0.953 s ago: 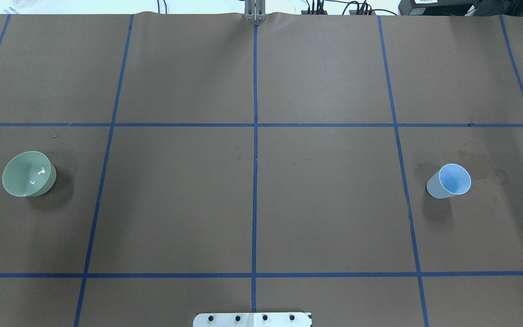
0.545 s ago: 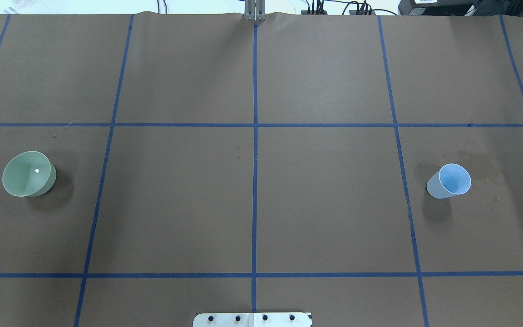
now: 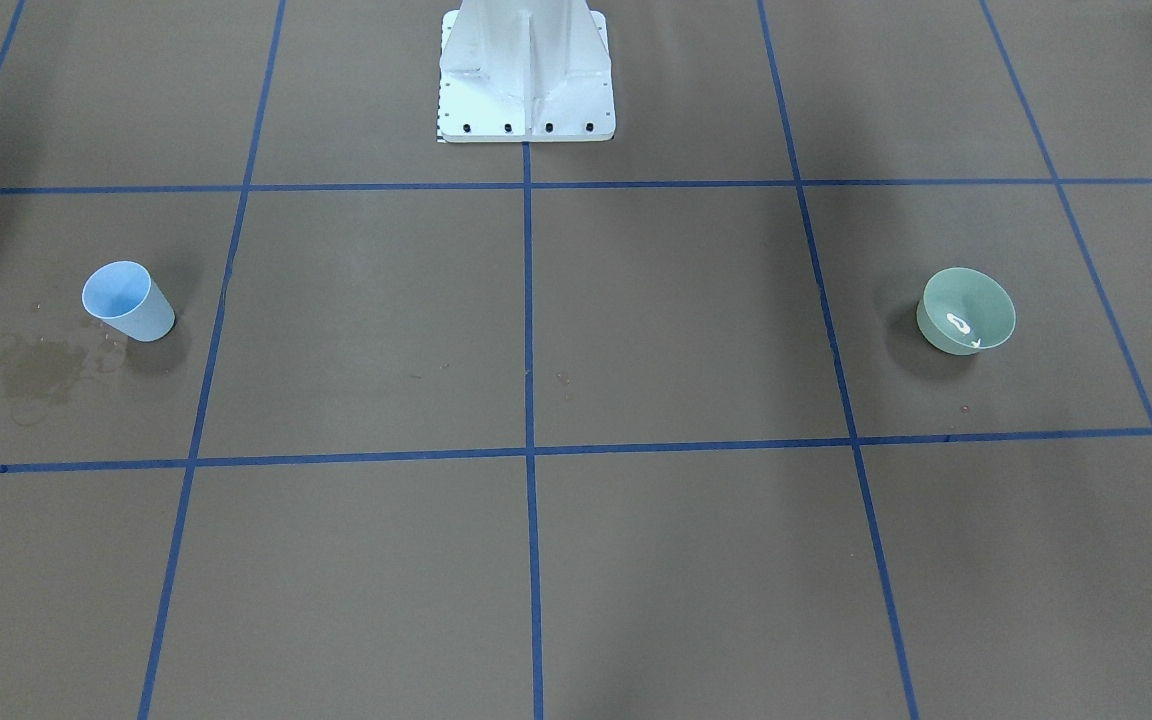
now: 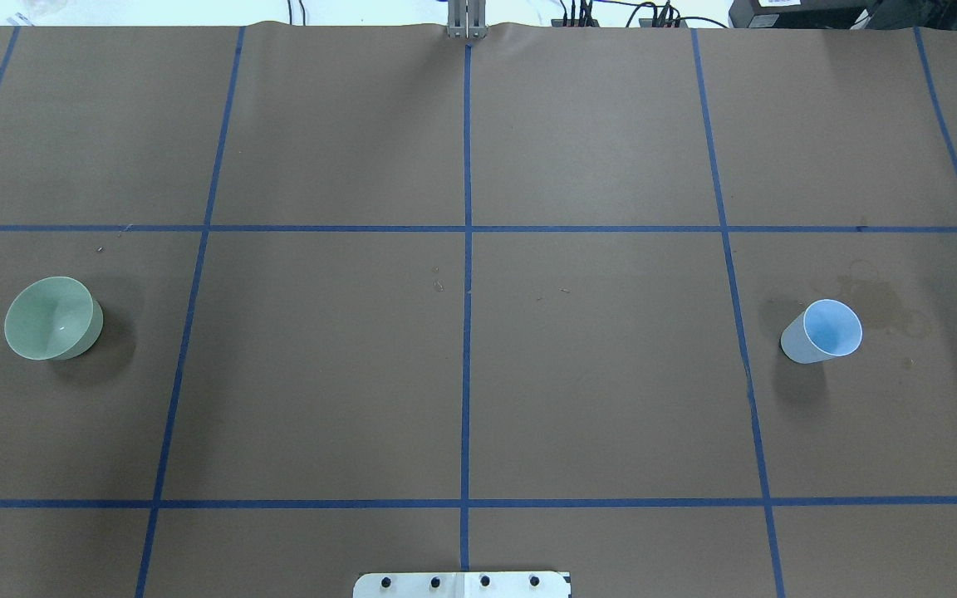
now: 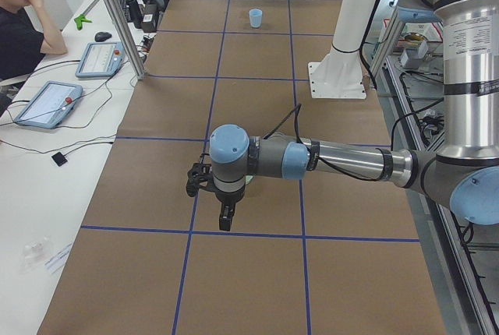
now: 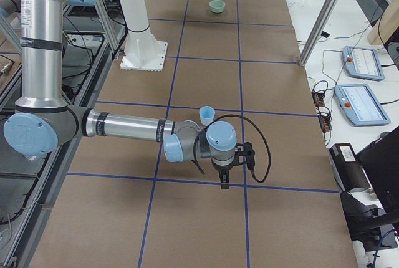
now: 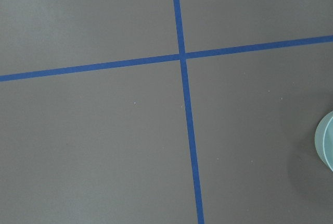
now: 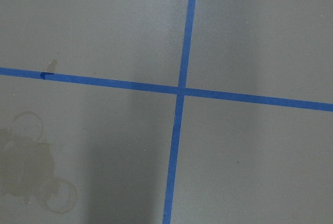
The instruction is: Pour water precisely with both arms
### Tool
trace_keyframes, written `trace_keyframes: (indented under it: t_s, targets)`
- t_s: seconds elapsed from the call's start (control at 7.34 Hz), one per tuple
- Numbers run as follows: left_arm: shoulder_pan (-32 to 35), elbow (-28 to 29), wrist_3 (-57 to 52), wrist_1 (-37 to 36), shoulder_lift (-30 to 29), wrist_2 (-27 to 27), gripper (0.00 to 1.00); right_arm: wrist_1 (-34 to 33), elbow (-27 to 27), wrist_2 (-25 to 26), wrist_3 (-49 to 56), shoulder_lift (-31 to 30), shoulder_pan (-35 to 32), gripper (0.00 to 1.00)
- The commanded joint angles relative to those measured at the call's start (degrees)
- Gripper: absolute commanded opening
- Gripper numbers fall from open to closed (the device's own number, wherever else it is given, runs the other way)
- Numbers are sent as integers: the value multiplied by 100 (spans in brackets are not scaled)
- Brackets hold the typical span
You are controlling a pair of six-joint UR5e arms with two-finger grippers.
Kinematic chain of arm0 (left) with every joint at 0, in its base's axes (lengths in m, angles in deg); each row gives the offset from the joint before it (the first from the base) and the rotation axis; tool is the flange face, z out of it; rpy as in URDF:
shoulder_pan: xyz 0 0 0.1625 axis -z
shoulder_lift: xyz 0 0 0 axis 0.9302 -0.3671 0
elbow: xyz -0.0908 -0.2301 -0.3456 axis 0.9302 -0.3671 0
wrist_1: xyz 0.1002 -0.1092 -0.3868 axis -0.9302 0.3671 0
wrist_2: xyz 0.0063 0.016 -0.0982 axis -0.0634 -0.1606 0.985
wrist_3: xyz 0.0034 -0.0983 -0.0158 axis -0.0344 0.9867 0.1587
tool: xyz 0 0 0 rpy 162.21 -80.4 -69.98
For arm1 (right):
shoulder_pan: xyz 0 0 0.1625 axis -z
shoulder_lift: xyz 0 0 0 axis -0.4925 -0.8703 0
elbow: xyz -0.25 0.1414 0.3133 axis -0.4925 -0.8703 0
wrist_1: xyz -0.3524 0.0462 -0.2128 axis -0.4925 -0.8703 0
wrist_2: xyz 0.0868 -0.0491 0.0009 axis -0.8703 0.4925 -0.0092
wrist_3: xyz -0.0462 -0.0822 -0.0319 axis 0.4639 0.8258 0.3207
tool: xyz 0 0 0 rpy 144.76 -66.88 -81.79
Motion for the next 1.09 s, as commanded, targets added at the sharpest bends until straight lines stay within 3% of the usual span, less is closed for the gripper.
trace_keyframes:
  t_s: [0.0,0.27,0.95]
  targets:
    - [-4,20,39,-34,-47,6,100,-1034,760,-111,-339,72,-126,99]
    - [-13,72,39,-43,-38,7,100,-1618,1213,248,-323,-7,-91,99]
    - [-13,152,30,-34,-56,-2,100,-1558,1055,242,-252,-34,-90,99]
